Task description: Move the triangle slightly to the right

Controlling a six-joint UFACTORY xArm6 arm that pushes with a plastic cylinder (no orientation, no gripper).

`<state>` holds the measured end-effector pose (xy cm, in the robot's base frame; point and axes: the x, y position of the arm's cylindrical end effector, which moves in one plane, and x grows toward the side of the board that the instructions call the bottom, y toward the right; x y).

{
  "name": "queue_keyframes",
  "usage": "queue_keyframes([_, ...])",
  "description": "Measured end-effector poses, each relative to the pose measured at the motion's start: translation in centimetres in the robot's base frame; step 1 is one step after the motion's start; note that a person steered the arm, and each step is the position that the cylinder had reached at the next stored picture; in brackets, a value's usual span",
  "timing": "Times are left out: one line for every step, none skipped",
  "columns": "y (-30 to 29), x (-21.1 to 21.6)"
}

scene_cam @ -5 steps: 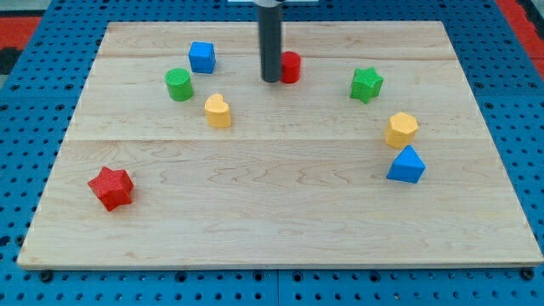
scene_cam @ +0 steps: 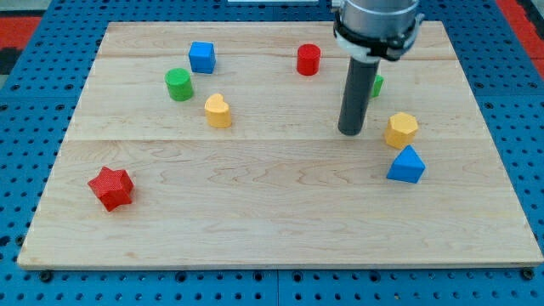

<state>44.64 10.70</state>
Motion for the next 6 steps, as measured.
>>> queue_keyframes([1.8, 3.2])
queue_keyframes([3.4, 5.2])
queue_keyframes([5.5, 6.3])
queue_keyframes([8.7, 6.5])
queue_keyframes([6.0, 7.4])
queue_keyframes([6.1, 4.9])
